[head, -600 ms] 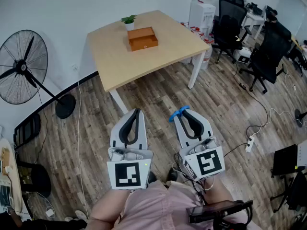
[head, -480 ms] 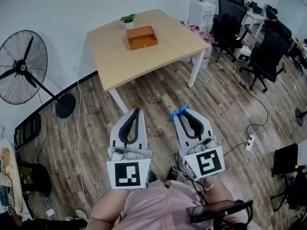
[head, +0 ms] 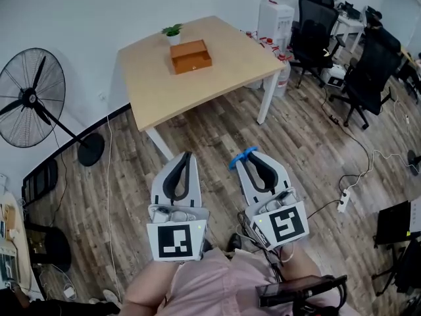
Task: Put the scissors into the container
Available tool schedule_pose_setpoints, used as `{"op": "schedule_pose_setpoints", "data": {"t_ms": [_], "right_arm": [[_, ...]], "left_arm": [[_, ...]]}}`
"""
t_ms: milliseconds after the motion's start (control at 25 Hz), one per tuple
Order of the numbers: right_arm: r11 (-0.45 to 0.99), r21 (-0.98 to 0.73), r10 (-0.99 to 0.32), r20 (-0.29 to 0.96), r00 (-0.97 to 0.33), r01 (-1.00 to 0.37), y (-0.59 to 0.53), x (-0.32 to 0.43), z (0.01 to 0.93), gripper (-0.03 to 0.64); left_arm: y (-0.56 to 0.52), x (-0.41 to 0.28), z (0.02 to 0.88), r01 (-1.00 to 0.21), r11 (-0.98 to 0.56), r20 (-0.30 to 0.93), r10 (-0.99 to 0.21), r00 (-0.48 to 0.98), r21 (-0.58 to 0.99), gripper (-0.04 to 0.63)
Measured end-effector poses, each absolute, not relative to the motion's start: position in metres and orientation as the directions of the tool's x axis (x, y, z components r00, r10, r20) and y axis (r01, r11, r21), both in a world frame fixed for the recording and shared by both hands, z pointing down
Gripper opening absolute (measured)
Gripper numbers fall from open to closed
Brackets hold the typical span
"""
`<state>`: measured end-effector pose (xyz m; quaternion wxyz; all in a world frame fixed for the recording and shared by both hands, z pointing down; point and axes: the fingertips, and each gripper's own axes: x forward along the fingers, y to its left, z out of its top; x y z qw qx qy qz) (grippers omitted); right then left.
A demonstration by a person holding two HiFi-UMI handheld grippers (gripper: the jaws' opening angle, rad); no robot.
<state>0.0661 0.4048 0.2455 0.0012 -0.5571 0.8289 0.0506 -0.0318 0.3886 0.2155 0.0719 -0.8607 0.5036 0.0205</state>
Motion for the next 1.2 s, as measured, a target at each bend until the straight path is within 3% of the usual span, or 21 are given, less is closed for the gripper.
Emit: {"op": "schedule_pose_setpoints", "data": {"t_ms": [360, 720, 1200], "right_arm": [[0.396, 0.084, -0.917, -0.021, -0.399, -0.914, 0.383, 0.093, 0.262, 0.074], [0.383, 0.050, -0.924, 0.037, -0.382, -0.922, 0.288, 0.079, 0.297, 0.074], [0.353, 0.097, -0.932, -0.052, -0.359, -0.931, 0.124, 0.034, 0.260, 0.074]], "left_arm": [[0.374, -0.011, 0.239, -0.883, -0.461, -0.059, -0.883, 0.466, -0.088, 0.005], [0.277, -0.037, 0.270, -0.892, -0.449, 0.004, -0.893, 0.449, -0.051, 0.005], [0.105, -0.076, 0.248, -0.872, -0.485, -0.062, -0.870, 0.489, -0.064, 0.005]]}}
